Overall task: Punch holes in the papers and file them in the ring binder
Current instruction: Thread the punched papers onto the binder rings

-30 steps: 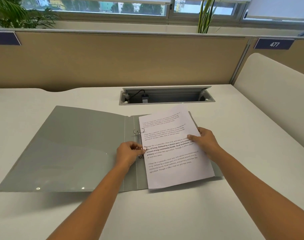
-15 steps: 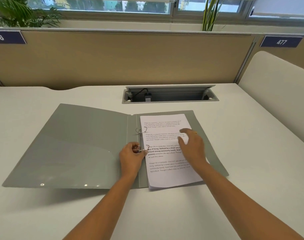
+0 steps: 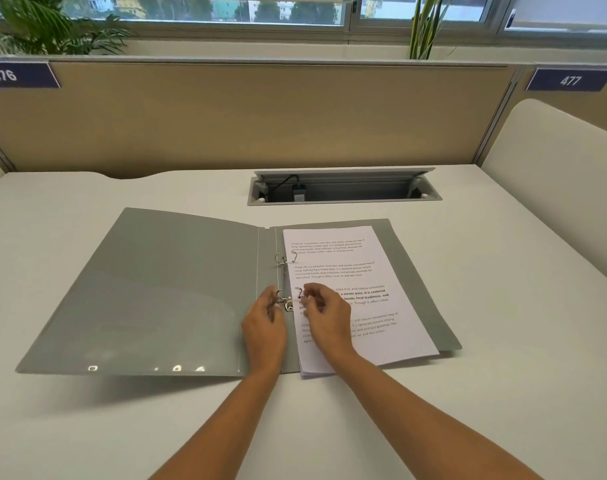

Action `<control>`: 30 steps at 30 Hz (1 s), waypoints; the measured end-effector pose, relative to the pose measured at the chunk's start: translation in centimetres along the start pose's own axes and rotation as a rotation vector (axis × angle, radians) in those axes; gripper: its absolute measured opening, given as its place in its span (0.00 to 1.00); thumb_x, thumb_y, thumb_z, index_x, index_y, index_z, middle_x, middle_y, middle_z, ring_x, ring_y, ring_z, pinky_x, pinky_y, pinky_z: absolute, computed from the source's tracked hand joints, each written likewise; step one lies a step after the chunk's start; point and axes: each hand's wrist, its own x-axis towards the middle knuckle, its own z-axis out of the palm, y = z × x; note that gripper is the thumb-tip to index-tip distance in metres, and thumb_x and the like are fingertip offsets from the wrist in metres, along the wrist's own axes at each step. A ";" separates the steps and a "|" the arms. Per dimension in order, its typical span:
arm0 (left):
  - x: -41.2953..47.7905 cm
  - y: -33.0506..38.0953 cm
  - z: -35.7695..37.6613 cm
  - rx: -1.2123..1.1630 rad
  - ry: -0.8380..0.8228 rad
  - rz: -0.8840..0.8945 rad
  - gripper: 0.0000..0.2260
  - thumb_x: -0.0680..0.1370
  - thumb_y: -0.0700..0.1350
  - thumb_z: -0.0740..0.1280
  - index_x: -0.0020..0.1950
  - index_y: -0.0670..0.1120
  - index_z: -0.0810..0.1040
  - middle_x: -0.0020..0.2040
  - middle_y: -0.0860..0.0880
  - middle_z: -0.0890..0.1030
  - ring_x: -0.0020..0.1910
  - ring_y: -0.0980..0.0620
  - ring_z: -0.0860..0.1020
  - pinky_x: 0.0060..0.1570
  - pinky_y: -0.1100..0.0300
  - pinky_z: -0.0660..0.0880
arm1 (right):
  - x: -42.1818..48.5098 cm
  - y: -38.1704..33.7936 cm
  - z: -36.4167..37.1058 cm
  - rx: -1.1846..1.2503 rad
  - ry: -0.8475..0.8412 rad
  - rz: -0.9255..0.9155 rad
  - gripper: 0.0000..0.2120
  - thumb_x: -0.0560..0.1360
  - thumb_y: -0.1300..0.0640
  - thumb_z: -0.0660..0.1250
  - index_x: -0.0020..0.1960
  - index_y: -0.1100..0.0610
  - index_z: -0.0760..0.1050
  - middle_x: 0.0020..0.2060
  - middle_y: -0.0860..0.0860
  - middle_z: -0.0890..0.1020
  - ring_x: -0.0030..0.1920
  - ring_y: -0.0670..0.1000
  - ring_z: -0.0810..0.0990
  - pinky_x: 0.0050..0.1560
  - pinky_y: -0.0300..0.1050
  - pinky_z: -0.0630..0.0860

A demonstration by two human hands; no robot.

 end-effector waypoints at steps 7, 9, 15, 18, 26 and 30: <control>0.1 0.0 0.4 0.111 0.047 -0.002 0.14 0.76 0.36 0.62 0.61 0.39 0.77 0.59 0.43 0.80 0.60 0.45 0.75 0.63 0.57 0.68 | -0.3 0.7 0.4 -0.176 0.001 -0.101 0.15 0.75 0.68 0.60 0.58 0.61 0.78 0.51 0.57 0.80 0.52 0.54 0.78 0.49 0.29 0.64; 0.1 0.0 0.4 0.112 0.045 0.000 0.14 0.76 0.35 0.62 0.60 0.38 0.78 0.58 0.42 0.80 0.59 0.45 0.76 0.62 0.58 0.68 | -0.4 0.8 0.5 -0.194 0.000 -0.106 0.16 0.75 0.68 0.59 0.59 0.61 0.78 0.51 0.57 0.79 0.52 0.54 0.77 0.47 0.29 0.63; 0.2 -0.2 0.3 0.067 0.022 0.008 0.14 0.74 0.34 0.64 0.58 0.38 0.79 0.56 0.42 0.81 0.57 0.45 0.77 0.60 0.60 0.70 | -0.4 0.9 0.6 -0.237 -0.017 -0.119 0.17 0.74 0.68 0.59 0.61 0.62 0.77 0.50 0.57 0.79 0.51 0.55 0.77 0.45 0.27 0.61; 0.2 -0.2 0.2 0.045 0.015 0.015 0.14 0.74 0.34 0.64 0.58 0.38 0.79 0.56 0.42 0.81 0.57 0.45 0.78 0.62 0.55 0.73 | -0.5 0.8 0.5 -0.252 -0.027 -0.139 0.17 0.75 0.68 0.59 0.61 0.62 0.77 0.49 0.58 0.79 0.51 0.55 0.76 0.45 0.27 0.60; 0.2 -0.4 0.1 0.070 -0.020 0.034 0.14 0.74 0.33 0.64 0.59 0.38 0.79 0.57 0.41 0.81 0.59 0.45 0.76 0.61 0.59 0.70 | -0.4 1.0 0.6 -0.275 -0.034 -0.165 0.16 0.74 0.69 0.59 0.60 0.63 0.77 0.48 0.58 0.78 0.49 0.56 0.76 0.43 0.29 0.60; 0.2 -0.4 0.1 0.083 -0.033 0.031 0.14 0.74 0.33 0.64 0.60 0.38 0.78 0.59 0.42 0.80 0.61 0.46 0.74 0.59 0.64 0.66 | -0.4 1.1 0.8 -0.265 -0.027 -0.165 0.15 0.75 0.68 0.59 0.58 0.64 0.78 0.46 0.58 0.78 0.47 0.56 0.76 0.42 0.30 0.61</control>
